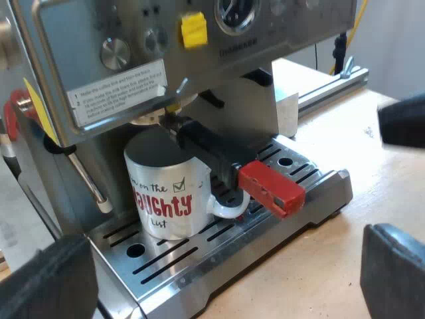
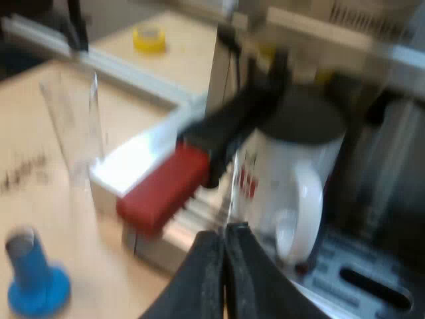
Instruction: Place mug into machine
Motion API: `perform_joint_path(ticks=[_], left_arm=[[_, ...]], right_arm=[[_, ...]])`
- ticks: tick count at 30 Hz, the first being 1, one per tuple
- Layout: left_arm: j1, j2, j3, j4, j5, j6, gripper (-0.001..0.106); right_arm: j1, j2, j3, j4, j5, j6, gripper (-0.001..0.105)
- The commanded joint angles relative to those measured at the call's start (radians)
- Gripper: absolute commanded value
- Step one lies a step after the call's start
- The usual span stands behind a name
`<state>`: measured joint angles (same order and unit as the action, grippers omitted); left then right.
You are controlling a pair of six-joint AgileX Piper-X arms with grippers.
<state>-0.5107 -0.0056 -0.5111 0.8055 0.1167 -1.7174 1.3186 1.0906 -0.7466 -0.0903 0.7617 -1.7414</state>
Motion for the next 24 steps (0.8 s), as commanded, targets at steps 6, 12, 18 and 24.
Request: perform_joint_path(ticks=[6,12,18,24], left_arm=[[-0.003,-0.082,-0.008,-0.070,0.035,-0.010,0.081],[-0.003,-0.082,-0.010,-0.107,0.083,-0.010,0.081],[-0.003,-0.082,-0.010,-0.107,0.083,-0.010,0.081],[-0.003,-0.082,-0.010,-0.105,0.083,-0.010,0.081]], right_arm=[[-0.003,0.054,-0.112,-0.063,0.049,-0.009,0.000],[-0.073,0.156,-0.207,-0.067,0.041,-0.005,0.000],[-0.166,0.255,-0.300,-0.086,-0.045,-0.005,0.000],[-0.199,0.337,-0.373,-0.092,-0.066,-0.013,0.000]])
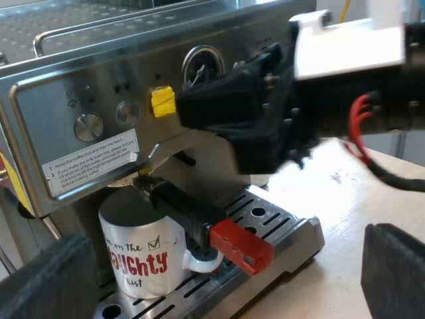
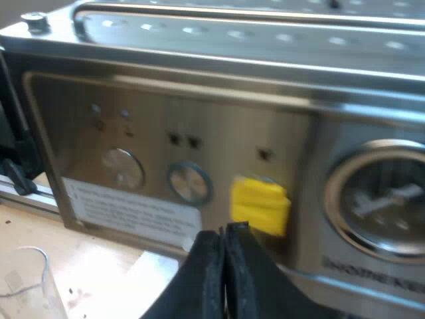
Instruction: Place mug into machine
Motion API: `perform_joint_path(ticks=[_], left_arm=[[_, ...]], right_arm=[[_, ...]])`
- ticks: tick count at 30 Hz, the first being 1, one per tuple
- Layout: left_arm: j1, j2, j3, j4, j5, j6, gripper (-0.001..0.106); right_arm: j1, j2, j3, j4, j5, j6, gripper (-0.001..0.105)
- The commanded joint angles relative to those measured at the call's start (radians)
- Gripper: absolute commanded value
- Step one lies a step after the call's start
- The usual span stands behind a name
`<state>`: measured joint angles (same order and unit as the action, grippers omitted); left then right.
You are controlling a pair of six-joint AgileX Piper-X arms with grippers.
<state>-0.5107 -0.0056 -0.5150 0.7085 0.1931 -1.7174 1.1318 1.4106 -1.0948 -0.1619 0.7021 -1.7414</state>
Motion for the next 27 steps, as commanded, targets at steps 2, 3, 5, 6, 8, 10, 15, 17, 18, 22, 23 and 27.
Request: perform_joint_path(ticks=[2,3,5,6,8,10,15,17,18,22,23,27], left_arm=[[-0.003,-0.082,-0.006,-0.004,0.007,-0.010,0.081],[-0.003,-0.082,-0.006,-0.004,0.007,-0.010,0.081],[-0.003,-0.082,-0.006,-0.004,0.007,-0.010,0.081],[-0.003,-0.082,-0.006,-0.004,0.007,-0.010,0.081],[-0.003,-0.082,-0.006,-0.004,0.007,-0.010,0.081],[-0.003,-0.082,-0.006,-0.004,0.007,-0.010,0.081],[-0.003,-0.082,-0.006,-0.004,0.007,-0.010,0.081],[-0.003,-0.082,-0.006,-0.004,0.007,-0.010,0.081],[-0.003,-0.082,-0.006,-0.004,0.007,-0.010,0.081],[-0.003,-0.082,-0.006,-0.004,0.007,-0.010,0.081],[-0.003,-0.082,-0.006,-0.004,0.007,-0.010,0.081],[-0.003,-0.082,-0.006,-0.004,0.007,-0.010,0.081]], right_arm=[[-0.027,0.038,-0.037,-0.021,-0.004,-0.013,0.000],[-0.028,0.040,-0.038,-0.021,-0.002,-0.013,0.000],[-0.052,0.053,-0.038,-0.021,0.006,-0.012,0.000],[-0.063,0.058,-0.038,-0.021,0.009,-0.009,0.000],[-0.079,0.061,-0.038,-0.026,0.018,-0.010,0.000],[-0.096,0.063,-0.038,-0.044,0.013,-0.010,0.000],[-0.132,0.070,-0.038,-0.074,0.030,-0.010,0.000],[-0.149,0.069,-0.038,-0.074,0.035,-0.010,0.000],[-0.150,0.069,-0.038,-0.074,0.034,-0.010,0.000],[-0.137,0.060,-0.038,-0.049,0.011,-0.010,0.000],[-0.125,0.052,-0.038,-0.027,0.001,-0.010,0.000],[-0.075,0.024,-0.038,0.048,-0.019,-0.007,0.000]])
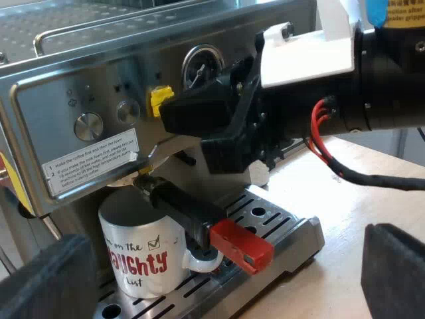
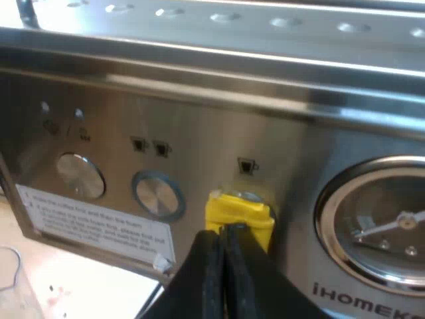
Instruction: Place mug into machine
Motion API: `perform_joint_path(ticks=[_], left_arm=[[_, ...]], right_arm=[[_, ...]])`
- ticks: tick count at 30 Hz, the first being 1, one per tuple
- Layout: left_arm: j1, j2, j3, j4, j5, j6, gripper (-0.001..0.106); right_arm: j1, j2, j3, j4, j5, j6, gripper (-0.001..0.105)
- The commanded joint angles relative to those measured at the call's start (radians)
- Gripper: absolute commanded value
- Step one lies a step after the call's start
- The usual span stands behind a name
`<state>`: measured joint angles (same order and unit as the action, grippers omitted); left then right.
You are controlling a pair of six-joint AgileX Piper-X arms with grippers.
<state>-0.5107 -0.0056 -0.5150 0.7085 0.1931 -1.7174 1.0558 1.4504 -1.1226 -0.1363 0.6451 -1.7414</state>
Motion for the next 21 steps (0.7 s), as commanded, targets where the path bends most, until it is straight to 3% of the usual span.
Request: perform_joint_path(ticks=[1,2,3,4,8,13,21], left_arm=[[-0.003,-0.082,-0.006,-0.004,0.007,-0.010,0.081],[-0.003,-0.082,-0.006,-0.004,0.007,-0.010,0.081],[-0.003,-0.082,-0.006,-0.004,0.007,-0.010,0.081],[-0.003,-0.082,-0.006,-0.004,0.007,-0.010,0.081],[-0.003,-0.082,-0.006,-0.004,0.007,-0.010,0.081],[-0.003,-0.082,-0.009,-0.008,0.007,-0.015,0.081],[-0.003,-0.048,-0.081,-0.010,0.000,-0.116,0.081]], right_arm=[[0.040,-0.032,-0.010,0.077,0.019,-0.003,0.006],[0.054,-0.038,-0.010,0.090,0.016,-0.004,0.008],[0.090,-0.056,-0.010,0.143,0.002,0.007,0.025],[0.097,-0.059,-0.010,0.148,0.002,0.012,0.027],[0.155,-0.099,-0.010,0.226,0.007,0.018,0.059],[0.183,-0.174,-0.010,0.330,0.007,0.053,0.061],[0.174,-0.316,-0.010,0.506,0.000,0.056,0.061]])
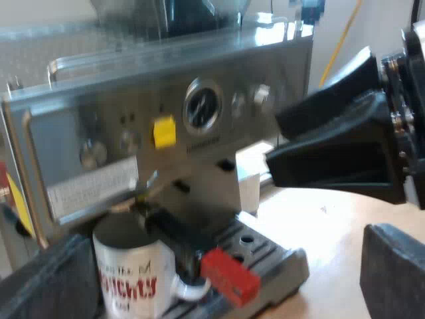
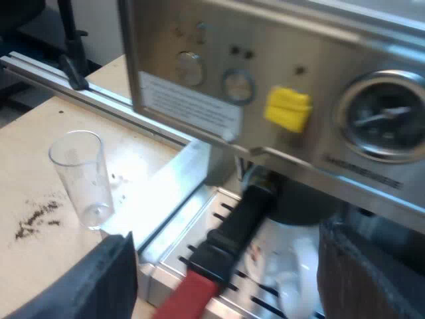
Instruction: Place mug into machine
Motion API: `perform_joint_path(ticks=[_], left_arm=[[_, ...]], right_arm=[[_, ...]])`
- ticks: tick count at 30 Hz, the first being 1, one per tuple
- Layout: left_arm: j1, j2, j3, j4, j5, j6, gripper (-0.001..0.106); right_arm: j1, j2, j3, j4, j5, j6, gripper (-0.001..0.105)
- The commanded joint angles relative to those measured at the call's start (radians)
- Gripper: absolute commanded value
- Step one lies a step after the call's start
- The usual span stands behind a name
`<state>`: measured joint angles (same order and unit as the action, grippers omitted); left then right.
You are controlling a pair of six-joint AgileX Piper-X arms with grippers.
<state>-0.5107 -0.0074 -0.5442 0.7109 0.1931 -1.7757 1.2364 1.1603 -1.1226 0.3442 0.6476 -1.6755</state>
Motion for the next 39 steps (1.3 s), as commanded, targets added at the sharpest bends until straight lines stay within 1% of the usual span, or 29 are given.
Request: perform_joint_path(ticks=[1,2,3,5,6,7,9,12,13,14,15,16,18,19,20,22,23,24,26,28,29,31,34,38,39], left_arm=[[-0.003,-0.022,-0.074,-0.017,-0.007,-0.086,0.081],[-0.003,0.024,-0.103,-0.041,-0.050,-0.133,0.081],[-0.003,0.045,-0.114,-0.048,-0.071,-0.137,0.081],[-0.003,0.106,-0.145,-0.078,-0.108,-0.137,0.081],[-0.001,0.123,-0.155,-0.088,-0.110,-0.137,0.081],[-0.001,0.169,-0.182,-0.096,-0.111,-0.137,0.081],[-0.001,0.218,-0.213,-0.096,-0.118,-0.137,0.081],[-0.001,0.306,-0.268,-0.096,-0.139,-0.137,0.081],[0.010,0.339,-0.284,-0.096,-0.150,-0.134,0.081],[0.010,0.344,-0.290,-0.096,-0.155,-0.134,0.081],[0.032,0.381,-0.308,-0.096,-0.163,-0.127,0.081],[0.062,0.410,-0.320,-0.096,-0.163,-0.125,0.081],[0.119,0.440,-0.330,-0.096,-0.160,-0.125,0.081],[0.164,0.461,-0.334,-0.096,-0.155,-0.125,0.081],[0.180,0.469,-0.335,-0.096,-0.149,-0.123,0.081],[0.279,0.494,-0.334,-0.087,-0.088,-0.123,0.081],[0.303,0.496,-0.334,-0.085,-0.069,-0.123,0.081],[0.348,0.500,-0.334,-0.080,-0.037,-0.123,0.081],[0.408,0.499,-0.334,-0.064,-0.014,-0.115,0.081],[0.469,0.488,-0.345,-0.009,-0.008,-0.076,0.081],[0.474,0.487,-0.347,-0.003,-0.008,-0.071,0.081],[0.523,0.473,-0.351,0.061,-0.012,0.000,0.081],[0.519,0.449,-0.351,0.094,-0.040,0.006,0.081],[0.517,0.403,-0.351,0.108,-0.040,0.006,0.081],[0.517,0.375,-0.351,0.126,-0.040,0.006,0.081]], right_arm=[[-0.038,-0.071,-0.010,0.078,-0.032,-0.011,0.061],[-0.038,-0.071,-0.010,0.078,-0.032,-0.011,0.061],[-0.073,-0.099,-0.010,0.105,-0.049,-0.011,0.061],[-0.089,-0.116,-0.010,0.113,-0.060,-0.011,0.061],[-0.162,-0.171,-0.010,0.151,-0.088,-0.011,0.061],[-0.201,-0.202,-0.010,0.170,-0.093,-0.011,0.061],[-0.266,-0.245,-0.010,0.202,-0.095,-0.011,0.061],[-0.389,-0.319,-0.010,0.266,-0.163,-0.014,0.061],[-0.417,-0.334,-0.010,0.287,-0.184,-0.014,0.061],[-0.427,-0.338,-0.010,0.292,-0.189,-0.014,0.061],[-0.500,-0.367,-0.010,0.325,-0.214,-0.016,0.061],[-0.599,-0.400,-0.010,0.378,-0.257,-0.037,0.061],[-0.689,-0.420,-0.010,0.410,-0.294,-0.043,0.061],[-0.757,-0.432,-0.010,0.430,-0.341,-0.055,0.061],[-0.791,-0.438,-0.010,0.440,-0.363,-0.060,0.061],[-0.913,-0.451,-0.010,0.472,-0.427,-0.071,0.061],[-0.955,-0.453,-0.010,0.483,-0.444,-0.080,0.061],[-1.006,-0.456,-0.010,0.495,-0.461,-0.093,0.061],[-1.090,-0.462,-0.010,0.512,-0.489,-0.107,0.061],[-1.180,-0.471,-0.010,0.528,-0.529,-0.124,0.061],[-1.187,-0.473,-0.010,0.529,-0.536,-0.127,0.061],[-1.260,-0.488,-0.010,0.533,-0.570,-0.138,0.061],[-1.292,-0.512,-0.003,0.533,-0.571,-0.135,0.061],[-1.292,-0.544,0.011,0.536,-0.571,-0.135,0.061],[-1.292,-0.621,0.045,0.567,-0.578,-0.128,0.061]])
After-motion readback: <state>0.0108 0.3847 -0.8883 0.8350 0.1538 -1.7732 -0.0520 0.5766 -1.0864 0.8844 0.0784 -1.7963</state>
